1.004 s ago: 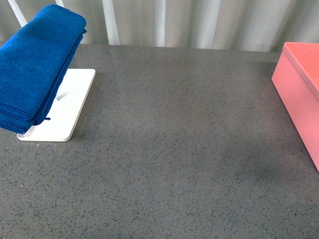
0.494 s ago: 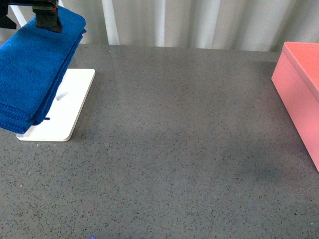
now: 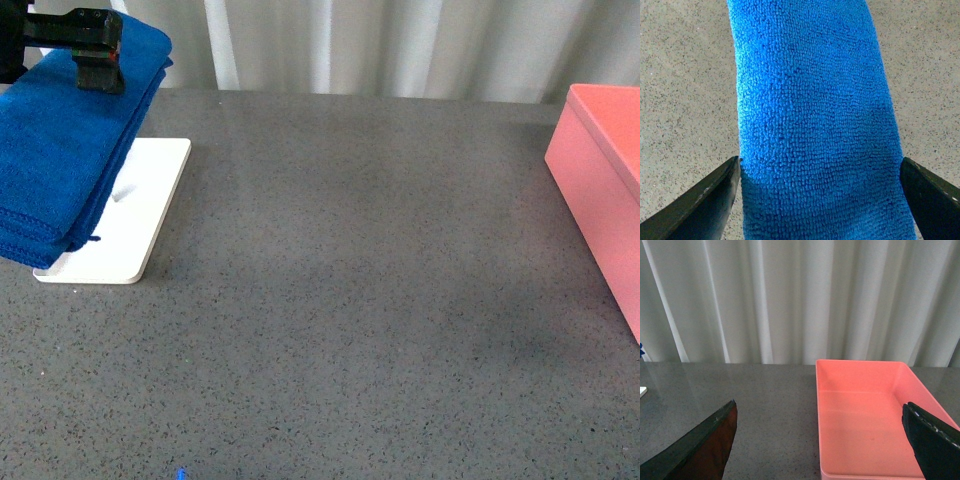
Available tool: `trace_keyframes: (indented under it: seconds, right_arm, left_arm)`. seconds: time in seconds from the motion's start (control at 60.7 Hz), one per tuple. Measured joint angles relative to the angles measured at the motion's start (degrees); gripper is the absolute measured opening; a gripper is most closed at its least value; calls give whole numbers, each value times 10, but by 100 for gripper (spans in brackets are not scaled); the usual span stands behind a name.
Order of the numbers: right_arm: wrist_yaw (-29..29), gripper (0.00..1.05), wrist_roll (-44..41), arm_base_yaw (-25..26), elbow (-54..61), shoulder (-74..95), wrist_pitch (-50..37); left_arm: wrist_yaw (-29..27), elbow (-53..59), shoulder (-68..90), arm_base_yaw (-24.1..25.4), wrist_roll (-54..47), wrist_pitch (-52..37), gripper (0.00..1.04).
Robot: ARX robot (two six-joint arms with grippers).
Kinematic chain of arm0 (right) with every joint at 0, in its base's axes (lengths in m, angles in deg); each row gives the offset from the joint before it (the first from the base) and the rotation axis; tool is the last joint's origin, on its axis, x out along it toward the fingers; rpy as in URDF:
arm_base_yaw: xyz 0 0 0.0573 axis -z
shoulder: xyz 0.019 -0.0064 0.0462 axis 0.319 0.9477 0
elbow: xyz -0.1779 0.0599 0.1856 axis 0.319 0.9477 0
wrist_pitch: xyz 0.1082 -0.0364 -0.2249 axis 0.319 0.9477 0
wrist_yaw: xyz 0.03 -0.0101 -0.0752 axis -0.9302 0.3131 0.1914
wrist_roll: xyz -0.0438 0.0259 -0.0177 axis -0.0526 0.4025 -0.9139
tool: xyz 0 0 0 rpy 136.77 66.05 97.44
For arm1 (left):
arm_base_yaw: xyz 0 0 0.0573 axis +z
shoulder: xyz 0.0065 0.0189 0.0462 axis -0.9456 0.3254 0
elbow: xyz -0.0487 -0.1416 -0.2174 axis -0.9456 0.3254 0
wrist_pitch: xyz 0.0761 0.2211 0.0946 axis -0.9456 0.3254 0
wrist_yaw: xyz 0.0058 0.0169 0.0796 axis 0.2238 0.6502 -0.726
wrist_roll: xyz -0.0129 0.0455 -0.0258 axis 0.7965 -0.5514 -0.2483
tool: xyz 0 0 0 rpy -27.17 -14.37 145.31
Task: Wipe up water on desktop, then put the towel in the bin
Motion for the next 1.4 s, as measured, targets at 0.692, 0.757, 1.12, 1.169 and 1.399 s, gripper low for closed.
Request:
trace_keyframes:
  seconds: [0.692,0.757,1.12,1.169,1.399]
  right_arm:
    - [0,98,0,0,0,0,0]
    - [0,98,0,0,0,0,0]
    - [0,98,0,0,0,0,0]
    - [0,98,0,0,0,0,0]
    - [0,98,0,0,0,0,0]
  left_arm:
    - [70,26,-62,11,5,-27,5]
    - [86,32,-93,7,22,-37,5]
    - [242,183,-263,-116,160,-194,5]
    - [245,202,-277,-143,187,-223,5]
    - [204,221,-276,-241,233,-257,5]
